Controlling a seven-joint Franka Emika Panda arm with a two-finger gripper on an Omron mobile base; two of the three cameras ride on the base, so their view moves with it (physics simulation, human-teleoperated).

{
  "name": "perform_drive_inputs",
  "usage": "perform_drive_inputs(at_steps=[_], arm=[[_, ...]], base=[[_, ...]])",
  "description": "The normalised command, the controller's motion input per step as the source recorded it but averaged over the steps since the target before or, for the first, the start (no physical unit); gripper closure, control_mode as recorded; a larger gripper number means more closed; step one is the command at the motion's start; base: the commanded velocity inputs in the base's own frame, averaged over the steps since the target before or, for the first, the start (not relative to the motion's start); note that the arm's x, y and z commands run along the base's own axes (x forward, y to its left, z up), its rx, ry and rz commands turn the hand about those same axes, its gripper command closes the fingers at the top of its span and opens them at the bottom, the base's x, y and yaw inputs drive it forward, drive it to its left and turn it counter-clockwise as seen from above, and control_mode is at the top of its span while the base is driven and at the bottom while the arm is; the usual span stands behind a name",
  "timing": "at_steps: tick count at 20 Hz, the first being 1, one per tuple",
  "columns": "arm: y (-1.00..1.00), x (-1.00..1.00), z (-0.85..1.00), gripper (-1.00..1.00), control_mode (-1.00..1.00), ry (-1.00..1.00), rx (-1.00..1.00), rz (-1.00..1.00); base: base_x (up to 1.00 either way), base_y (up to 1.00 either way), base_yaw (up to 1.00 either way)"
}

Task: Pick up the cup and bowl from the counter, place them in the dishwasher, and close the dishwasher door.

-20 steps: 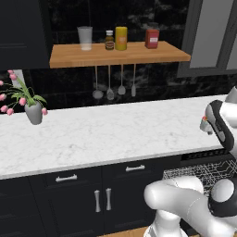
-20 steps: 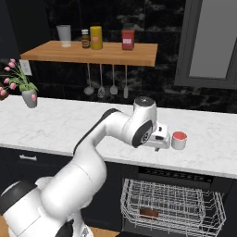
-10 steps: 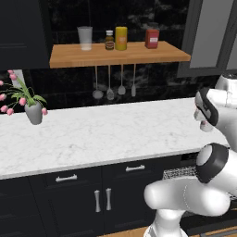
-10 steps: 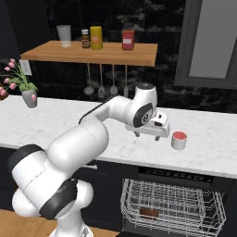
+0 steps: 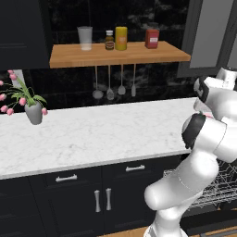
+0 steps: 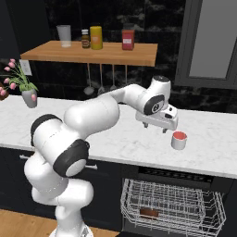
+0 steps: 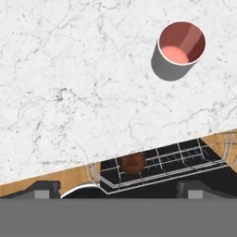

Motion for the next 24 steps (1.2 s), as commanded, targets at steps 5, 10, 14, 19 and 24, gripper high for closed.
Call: perform_drive_inputs(at_steps=[5,10,14,19,24], arm=[[0.0,0.51,-0.13,-1.0,-1.0,0.02,0.0,0.0],[0.0,0.17,-0.26,-1.0,-1.0,0.0,0.0,0.0],[0.0,0.04,-0.29,-1.0,-1.0,0.08,-0.03,0.0],[-0.01,0.02,-0.19,-1.0,-1.0,0.06,-0.03,0.01],[-0.15,0.0,-0.14,-1.0,-1.0,0.01,-0.01,0.03]], base=[[0.0,0.0,0.0],[0.0,0.0,0.0],[0.0,0.0,0.0],[0.0,0.0,0.0],[0.0,0.0,0.0]])
